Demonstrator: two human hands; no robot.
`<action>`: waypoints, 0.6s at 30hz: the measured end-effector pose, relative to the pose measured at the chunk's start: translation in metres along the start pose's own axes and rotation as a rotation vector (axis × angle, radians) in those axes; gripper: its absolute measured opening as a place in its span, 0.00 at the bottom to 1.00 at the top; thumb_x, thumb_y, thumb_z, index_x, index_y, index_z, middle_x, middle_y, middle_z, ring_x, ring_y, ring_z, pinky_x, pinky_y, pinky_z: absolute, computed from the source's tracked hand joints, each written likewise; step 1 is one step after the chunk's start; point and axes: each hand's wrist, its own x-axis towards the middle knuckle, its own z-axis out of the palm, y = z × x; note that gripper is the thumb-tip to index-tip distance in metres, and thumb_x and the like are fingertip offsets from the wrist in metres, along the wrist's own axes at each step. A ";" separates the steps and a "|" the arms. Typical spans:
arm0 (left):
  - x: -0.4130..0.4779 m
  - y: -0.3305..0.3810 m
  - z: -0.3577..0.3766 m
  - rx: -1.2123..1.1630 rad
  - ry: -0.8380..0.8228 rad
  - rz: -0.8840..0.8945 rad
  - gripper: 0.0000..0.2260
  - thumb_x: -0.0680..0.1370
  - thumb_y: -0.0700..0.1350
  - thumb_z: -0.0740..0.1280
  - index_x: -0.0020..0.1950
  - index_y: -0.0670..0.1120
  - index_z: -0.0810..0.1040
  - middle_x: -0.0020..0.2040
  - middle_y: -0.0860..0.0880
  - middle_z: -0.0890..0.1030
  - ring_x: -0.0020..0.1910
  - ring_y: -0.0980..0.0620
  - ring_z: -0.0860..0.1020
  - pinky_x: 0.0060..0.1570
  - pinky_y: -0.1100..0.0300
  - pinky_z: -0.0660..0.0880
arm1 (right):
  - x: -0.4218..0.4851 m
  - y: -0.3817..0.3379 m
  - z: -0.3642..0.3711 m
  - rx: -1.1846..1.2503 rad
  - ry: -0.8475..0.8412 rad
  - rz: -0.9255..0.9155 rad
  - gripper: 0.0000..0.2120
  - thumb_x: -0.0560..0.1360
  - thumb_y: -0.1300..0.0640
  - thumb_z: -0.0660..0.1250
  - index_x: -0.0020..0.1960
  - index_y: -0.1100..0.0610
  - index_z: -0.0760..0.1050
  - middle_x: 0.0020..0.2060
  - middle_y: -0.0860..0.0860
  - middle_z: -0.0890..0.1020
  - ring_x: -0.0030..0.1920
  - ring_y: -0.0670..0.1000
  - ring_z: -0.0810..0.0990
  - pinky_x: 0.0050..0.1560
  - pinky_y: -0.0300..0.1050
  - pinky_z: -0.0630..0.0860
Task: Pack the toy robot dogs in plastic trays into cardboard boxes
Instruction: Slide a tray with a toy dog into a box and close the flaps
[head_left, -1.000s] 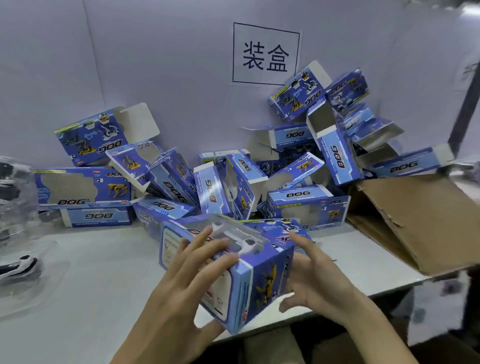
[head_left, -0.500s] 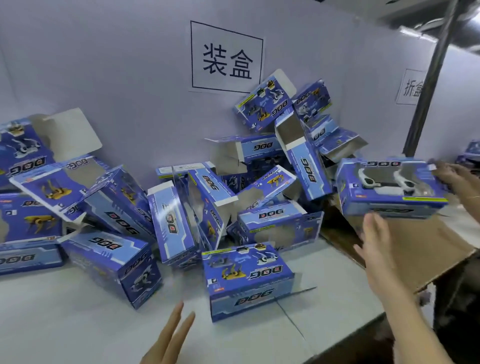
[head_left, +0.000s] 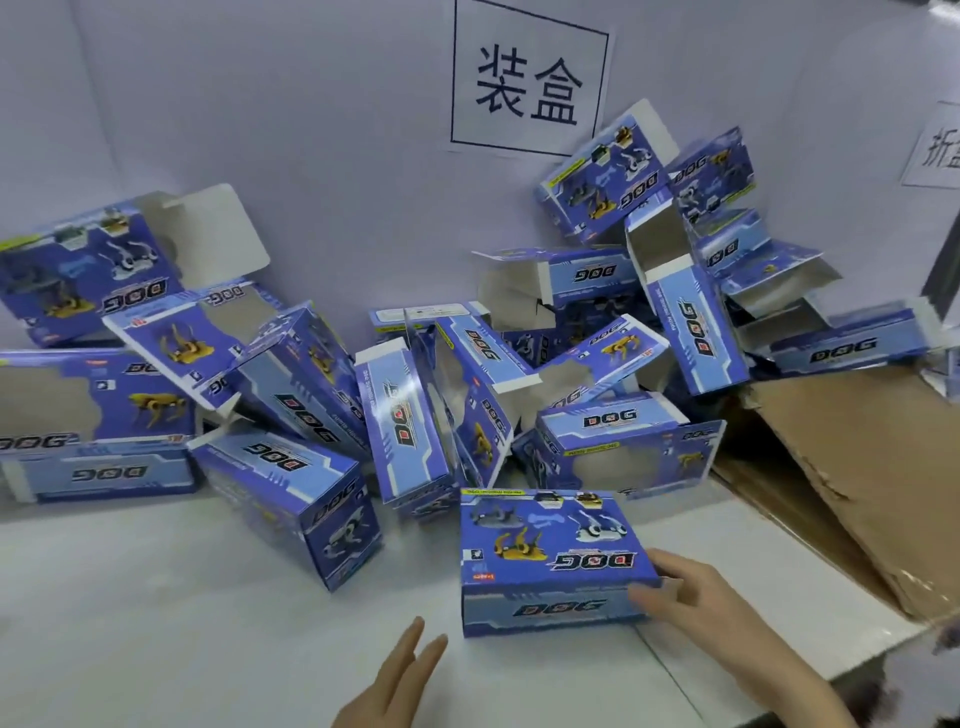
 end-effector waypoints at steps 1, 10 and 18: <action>0.003 0.003 0.001 0.045 -0.041 -0.009 0.51 0.56 0.81 0.49 0.71 0.62 0.32 0.71 0.65 0.32 0.76 0.66 0.46 0.64 0.76 0.52 | -0.005 0.000 0.002 -0.038 0.000 -0.040 0.13 0.71 0.51 0.73 0.52 0.36 0.83 0.52 0.40 0.86 0.53 0.40 0.83 0.45 0.32 0.77; -0.013 0.001 0.011 0.030 0.190 -0.027 0.38 0.67 0.71 0.64 0.66 0.71 0.42 0.72 0.72 0.41 0.74 0.67 0.59 0.67 0.66 0.61 | -0.034 -0.055 0.000 -0.283 0.216 -0.413 0.23 0.72 0.64 0.75 0.47 0.33 0.83 0.45 0.36 0.86 0.49 0.36 0.82 0.45 0.26 0.73; -0.051 0.015 -0.016 -0.341 0.860 0.212 0.33 0.65 0.61 0.72 0.69 0.59 0.69 0.68 0.64 0.73 0.68 0.63 0.71 0.65 0.72 0.65 | -0.066 -0.128 0.011 -0.850 0.028 -0.747 0.12 0.69 0.64 0.78 0.44 0.47 0.84 0.43 0.37 0.83 0.47 0.42 0.78 0.60 0.51 0.72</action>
